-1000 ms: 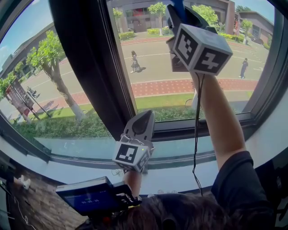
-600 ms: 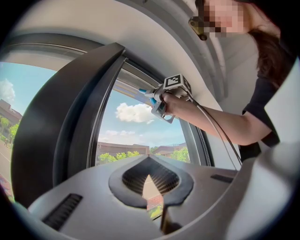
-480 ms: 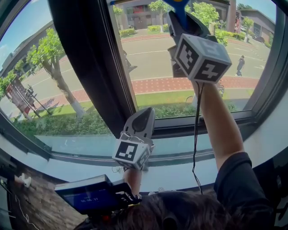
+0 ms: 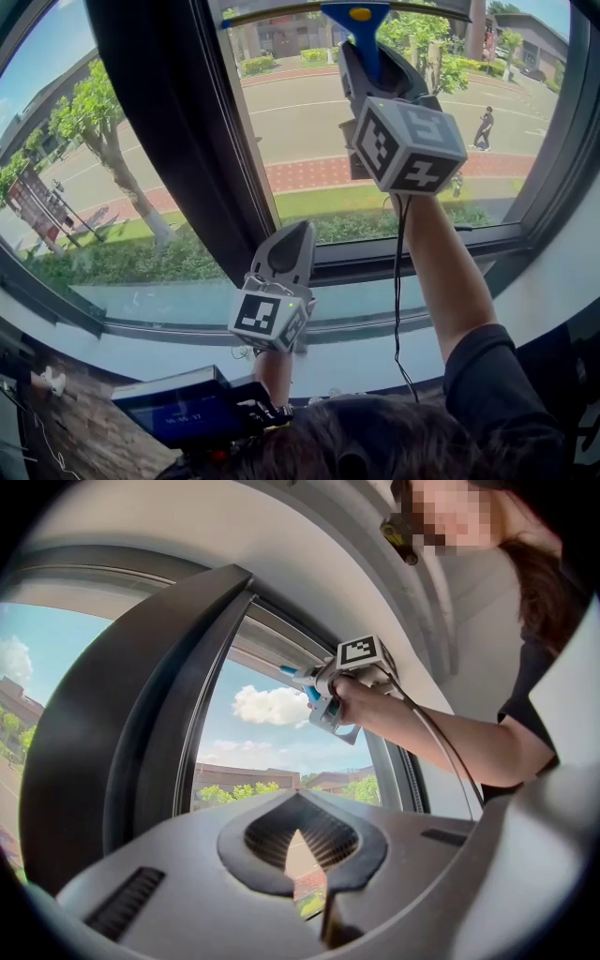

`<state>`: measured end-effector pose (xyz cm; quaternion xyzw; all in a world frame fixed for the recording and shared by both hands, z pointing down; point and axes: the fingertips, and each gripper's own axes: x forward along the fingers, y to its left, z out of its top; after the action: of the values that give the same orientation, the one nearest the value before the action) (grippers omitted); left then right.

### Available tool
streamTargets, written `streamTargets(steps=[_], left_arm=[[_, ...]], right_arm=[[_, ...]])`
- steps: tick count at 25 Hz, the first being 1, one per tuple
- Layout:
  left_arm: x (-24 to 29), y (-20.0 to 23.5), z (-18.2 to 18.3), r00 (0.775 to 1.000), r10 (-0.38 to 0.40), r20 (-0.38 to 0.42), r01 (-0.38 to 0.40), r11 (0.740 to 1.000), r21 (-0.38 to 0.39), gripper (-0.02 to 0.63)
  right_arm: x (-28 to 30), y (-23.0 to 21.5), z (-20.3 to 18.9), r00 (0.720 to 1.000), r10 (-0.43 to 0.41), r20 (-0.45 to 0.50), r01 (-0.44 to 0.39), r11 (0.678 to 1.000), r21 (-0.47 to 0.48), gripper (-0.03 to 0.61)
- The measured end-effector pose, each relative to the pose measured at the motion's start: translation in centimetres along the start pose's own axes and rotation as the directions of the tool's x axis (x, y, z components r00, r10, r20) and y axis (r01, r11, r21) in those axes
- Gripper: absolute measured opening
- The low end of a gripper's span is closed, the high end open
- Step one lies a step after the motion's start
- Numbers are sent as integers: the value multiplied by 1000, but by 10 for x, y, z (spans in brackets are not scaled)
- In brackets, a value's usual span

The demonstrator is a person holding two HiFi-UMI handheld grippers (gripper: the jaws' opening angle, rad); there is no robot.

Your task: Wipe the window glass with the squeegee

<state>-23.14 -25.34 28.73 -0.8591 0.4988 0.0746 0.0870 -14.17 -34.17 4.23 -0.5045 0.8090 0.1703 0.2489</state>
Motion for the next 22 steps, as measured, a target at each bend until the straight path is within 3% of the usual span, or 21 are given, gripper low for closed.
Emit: streamTargets(steps=[22], left_arm=[[-4,4,-5,1000,15,3,-15,1000,-7,2]], right_arm=[[-51,3,-61,996,-31,-78,30,999,-21,144]])
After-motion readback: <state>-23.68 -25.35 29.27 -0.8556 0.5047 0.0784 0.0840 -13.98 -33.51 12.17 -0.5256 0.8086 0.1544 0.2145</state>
